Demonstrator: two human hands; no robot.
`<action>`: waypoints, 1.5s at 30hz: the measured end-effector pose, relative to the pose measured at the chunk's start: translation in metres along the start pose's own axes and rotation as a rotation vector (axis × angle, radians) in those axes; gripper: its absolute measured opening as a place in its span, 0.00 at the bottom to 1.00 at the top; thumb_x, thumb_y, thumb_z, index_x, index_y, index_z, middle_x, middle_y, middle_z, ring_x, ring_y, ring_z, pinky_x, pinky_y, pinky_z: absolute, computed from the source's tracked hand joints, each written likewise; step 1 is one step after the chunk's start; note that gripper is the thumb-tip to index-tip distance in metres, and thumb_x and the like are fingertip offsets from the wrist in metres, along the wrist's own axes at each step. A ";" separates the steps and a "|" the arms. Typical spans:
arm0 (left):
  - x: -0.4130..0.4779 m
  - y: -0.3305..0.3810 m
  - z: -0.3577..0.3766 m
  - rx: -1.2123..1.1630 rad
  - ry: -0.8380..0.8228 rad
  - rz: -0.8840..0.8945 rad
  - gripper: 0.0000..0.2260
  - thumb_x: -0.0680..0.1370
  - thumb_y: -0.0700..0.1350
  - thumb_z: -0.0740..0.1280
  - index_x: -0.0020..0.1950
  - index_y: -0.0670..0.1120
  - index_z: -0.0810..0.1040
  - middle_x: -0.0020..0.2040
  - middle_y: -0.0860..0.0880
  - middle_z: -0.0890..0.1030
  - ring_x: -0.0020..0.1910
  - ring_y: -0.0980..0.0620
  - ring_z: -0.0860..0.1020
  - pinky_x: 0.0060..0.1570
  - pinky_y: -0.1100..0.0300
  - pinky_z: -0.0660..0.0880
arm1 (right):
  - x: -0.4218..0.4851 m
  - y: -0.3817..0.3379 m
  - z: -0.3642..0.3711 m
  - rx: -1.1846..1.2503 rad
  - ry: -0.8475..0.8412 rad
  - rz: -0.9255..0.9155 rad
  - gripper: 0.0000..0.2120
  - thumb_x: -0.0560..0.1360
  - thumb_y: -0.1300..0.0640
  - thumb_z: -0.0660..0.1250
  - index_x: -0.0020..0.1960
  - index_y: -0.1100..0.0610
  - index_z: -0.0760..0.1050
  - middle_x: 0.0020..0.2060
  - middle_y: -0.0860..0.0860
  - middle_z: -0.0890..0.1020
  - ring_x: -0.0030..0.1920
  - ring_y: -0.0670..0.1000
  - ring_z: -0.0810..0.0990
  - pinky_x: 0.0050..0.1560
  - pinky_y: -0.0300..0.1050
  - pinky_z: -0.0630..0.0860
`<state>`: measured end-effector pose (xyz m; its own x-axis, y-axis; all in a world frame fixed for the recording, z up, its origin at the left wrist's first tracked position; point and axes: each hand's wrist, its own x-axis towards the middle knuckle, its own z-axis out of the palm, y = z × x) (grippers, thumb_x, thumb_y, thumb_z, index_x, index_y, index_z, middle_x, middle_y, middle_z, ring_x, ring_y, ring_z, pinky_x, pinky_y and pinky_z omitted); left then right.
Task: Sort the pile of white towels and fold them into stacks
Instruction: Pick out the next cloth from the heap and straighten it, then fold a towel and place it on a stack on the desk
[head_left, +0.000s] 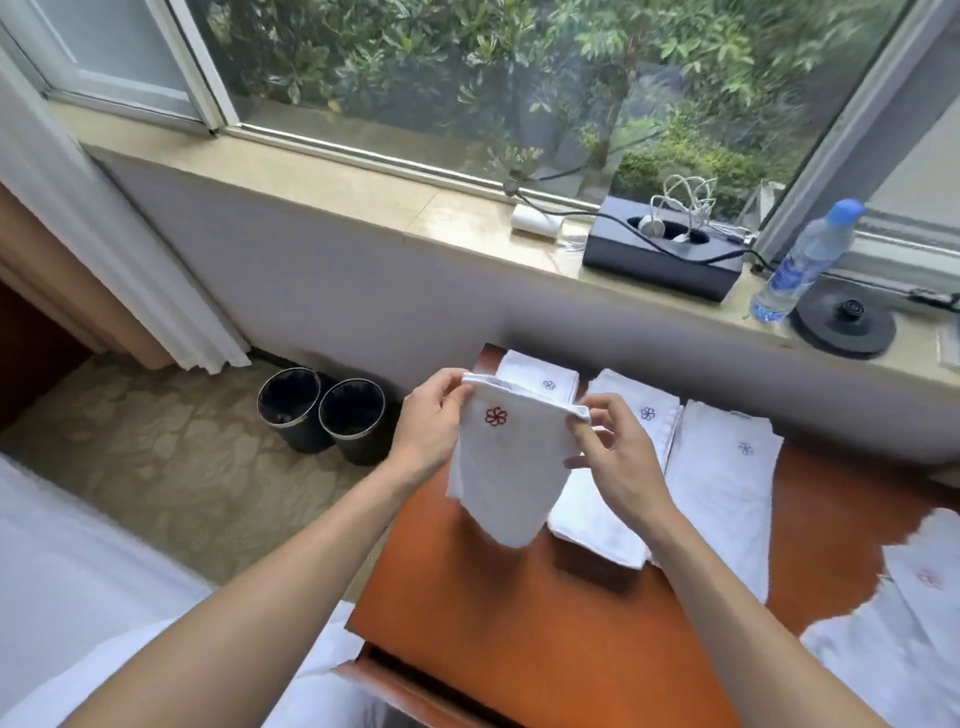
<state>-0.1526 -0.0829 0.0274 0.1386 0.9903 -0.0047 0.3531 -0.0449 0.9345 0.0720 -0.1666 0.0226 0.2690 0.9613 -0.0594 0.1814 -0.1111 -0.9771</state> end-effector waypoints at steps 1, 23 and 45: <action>0.019 -0.004 0.003 -0.002 -0.014 -0.001 0.12 0.84 0.45 0.64 0.49 0.63 0.81 0.48 0.64 0.85 0.50 0.64 0.82 0.49 0.69 0.75 | 0.015 0.001 0.003 -0.011 0.024 0.010 0.02 0.83 0.51 0.67 0.54 0.45 0.76 0.50 0.54 0.81 0.49 0.55 0.84 0.40 0.50 0.85; 0.253 -0.141 0.130 0.144 -0.340 -0.206 0.19 0.83 0.44 0.64 0.74 0.46 0.70 0.64 0.51 0.77 0.58 0.52 0.78 0.56 0.60 0.75 | 0.228 0.158 0.017 -0.146 0.295 0.326 0.12 0.80 0.61 0.68 0.62 0.53 0.75 0.53 0.47 0.81 0.54 0.45 0.80 0.54 0.34 0.75; 0.058 -0.191 0.066 0.529 -0.345 -0.197 0.08 0.81 0.50 0.66 0.53 0.47 0.71 0.55 0.51 0.71 0.57 0.49 0.71 0.56 0.53 0.71 | 0.023 0.156 0.104 -0.207 0.035 0.478 0.37 0.74 0.55 0.66 0.79 0.40 0.58 0.67 0.39 0.65 0.66 0.47 0.71 0.67 0.45 0.73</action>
<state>-0.1513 -0.0256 -0.1744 0.2823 0.8916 -0.3542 0.7971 -0.0126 0.6037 0.0076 -0.1359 -0.1522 0.3985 0.7821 -0.4790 0.2125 -0.5868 -0.7814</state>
